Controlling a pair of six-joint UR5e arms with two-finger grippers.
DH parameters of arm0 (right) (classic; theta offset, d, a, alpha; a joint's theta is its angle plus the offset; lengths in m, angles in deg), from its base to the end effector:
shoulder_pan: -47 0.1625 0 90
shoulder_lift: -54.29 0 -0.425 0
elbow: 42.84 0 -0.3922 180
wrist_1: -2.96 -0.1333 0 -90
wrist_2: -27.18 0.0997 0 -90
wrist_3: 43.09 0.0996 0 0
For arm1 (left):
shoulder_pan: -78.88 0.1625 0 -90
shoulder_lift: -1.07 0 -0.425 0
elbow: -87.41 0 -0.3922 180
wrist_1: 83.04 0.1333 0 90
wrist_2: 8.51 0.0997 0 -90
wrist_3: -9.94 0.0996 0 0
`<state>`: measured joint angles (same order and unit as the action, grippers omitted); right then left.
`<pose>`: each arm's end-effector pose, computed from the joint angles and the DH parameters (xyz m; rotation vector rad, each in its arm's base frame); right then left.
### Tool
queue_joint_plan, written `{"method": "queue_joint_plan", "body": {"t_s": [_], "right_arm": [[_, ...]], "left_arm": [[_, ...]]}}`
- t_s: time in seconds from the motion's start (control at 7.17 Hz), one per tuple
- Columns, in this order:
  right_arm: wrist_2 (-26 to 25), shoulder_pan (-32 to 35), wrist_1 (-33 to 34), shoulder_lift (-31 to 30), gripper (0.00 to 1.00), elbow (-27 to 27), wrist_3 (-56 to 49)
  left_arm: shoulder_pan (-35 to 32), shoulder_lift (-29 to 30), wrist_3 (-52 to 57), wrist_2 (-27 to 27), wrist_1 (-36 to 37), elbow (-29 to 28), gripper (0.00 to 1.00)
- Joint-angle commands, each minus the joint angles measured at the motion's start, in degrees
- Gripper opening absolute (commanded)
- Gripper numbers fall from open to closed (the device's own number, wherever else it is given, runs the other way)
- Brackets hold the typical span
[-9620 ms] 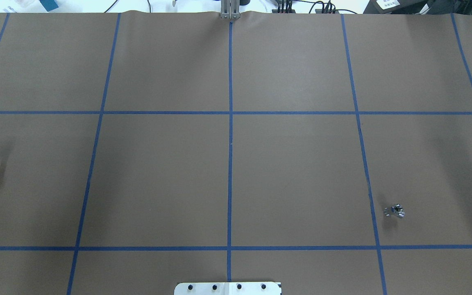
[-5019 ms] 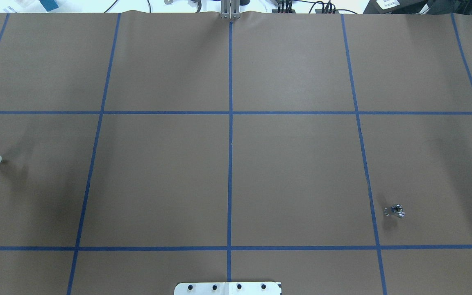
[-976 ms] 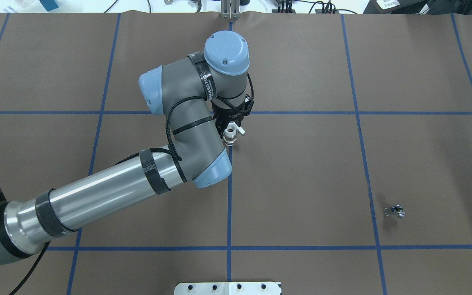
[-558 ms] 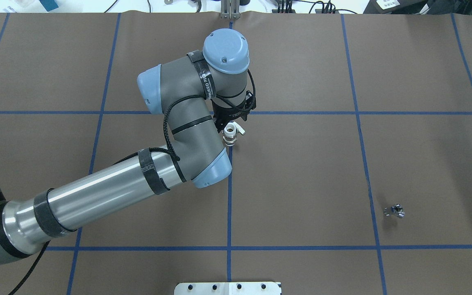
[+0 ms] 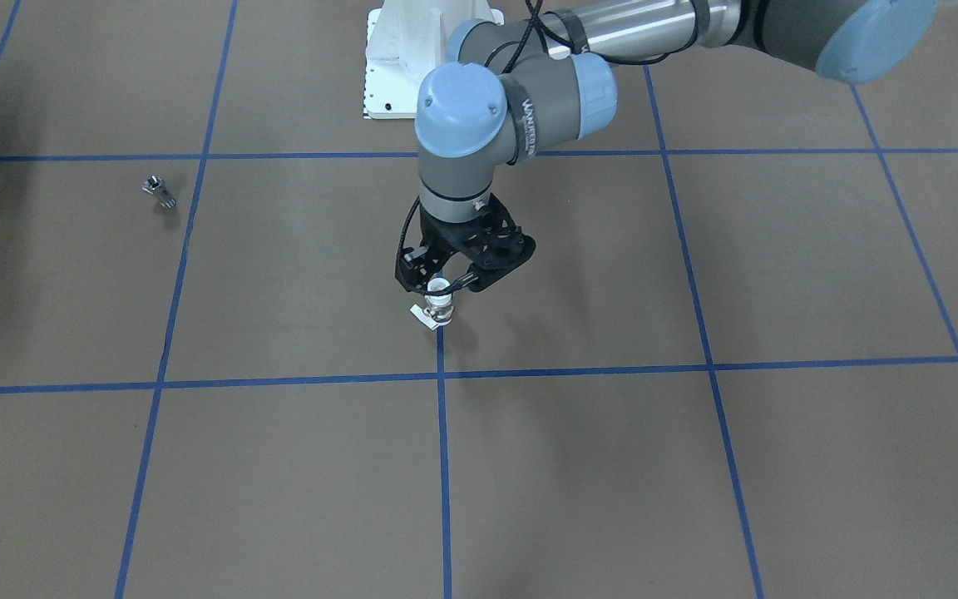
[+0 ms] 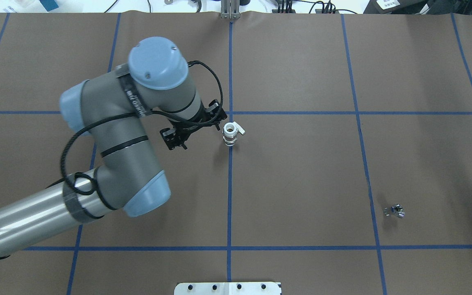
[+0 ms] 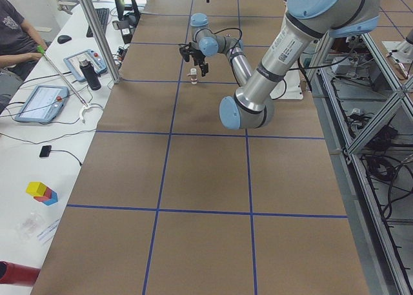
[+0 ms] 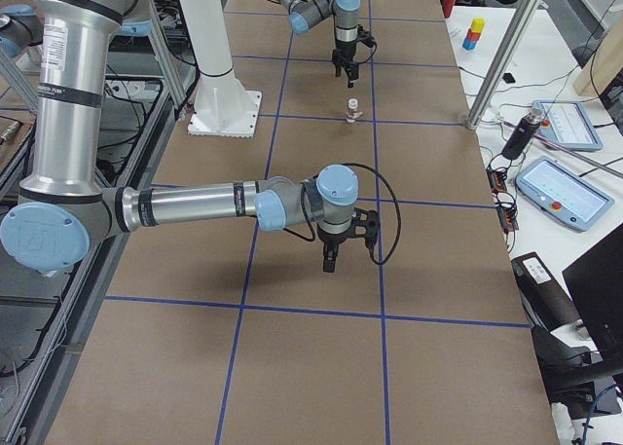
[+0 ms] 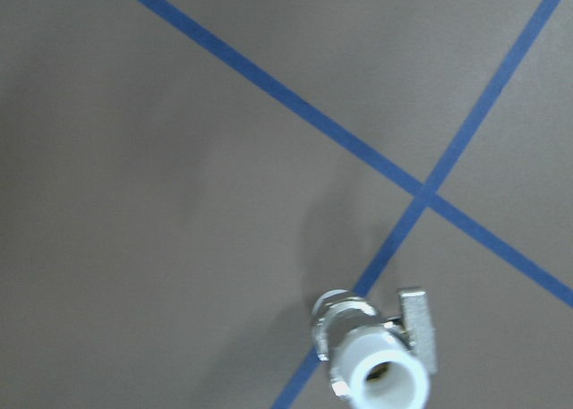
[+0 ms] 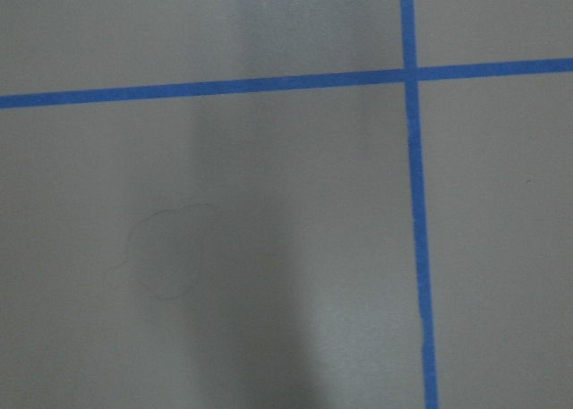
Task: Assemble PPR valve and pipe with both arms
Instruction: 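Raise the left gripper away from the valve while the right arm moves in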
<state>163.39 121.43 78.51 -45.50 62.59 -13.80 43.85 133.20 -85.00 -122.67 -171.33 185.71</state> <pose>-0.0577 -0.4358 0.5733 0.0018 -0.8636 0.0830 0.4947 -0.4598 0.1604 -0.1663 0.9192 -0.4676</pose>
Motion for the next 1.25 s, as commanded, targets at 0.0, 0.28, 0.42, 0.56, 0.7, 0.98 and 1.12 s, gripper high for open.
{"method": "queue_joint_plan", "body": {"t_s": [0.0, 0.28, 0.42, 0.56, 0.7, 0.98, 1.12], "right_arm": [[-0.4, -7.2, -13.1, -1.9, 0.99, 0.8, 12.9], [-0.7, -10.3, -19.2, -4.8, 0.98, 3.6, 17.0], [-5.1, -15.0, -19.3, -4.7, 0.97, 7.3, 23.6], [-13.9, -22.7, -19.3, -5.6, 0.97, 11.0, 26.8], [-15.8, -26.0, -19.3, -5.7, 0.94, 12.1, 27.2], [-21.8, -33.6, -19.2, -5.8, 0.92, 15.0, 31.2], [-25.3, -38.3, -19.1, -5.9, 0.92, 15.7, 32.3]], "left_arm": [[-1.4, -13.1, 13.4, -1.2, 0.0, 14.4, 0.99], [-5.4, -22.5, 23.4, -3.2, -0.1, 19.9, 0.99], [-6.4, -23.1, 23.7, -4.0, -0.1, 19.9, 0.99], [-6.4, -22.9, 23.7, -4.0, -0.1, 19.8, 0.99], [-6.5, -23.0, 23.7, -4.0, -0.1, 19.5, 0.99], [-6.8, -23.4, 29.9, -3.9, 0.0, 18.3, 0.99], [-7.0, -24.5, 30.9, -3.9, 0.0, 18.3, 1.0]]}}
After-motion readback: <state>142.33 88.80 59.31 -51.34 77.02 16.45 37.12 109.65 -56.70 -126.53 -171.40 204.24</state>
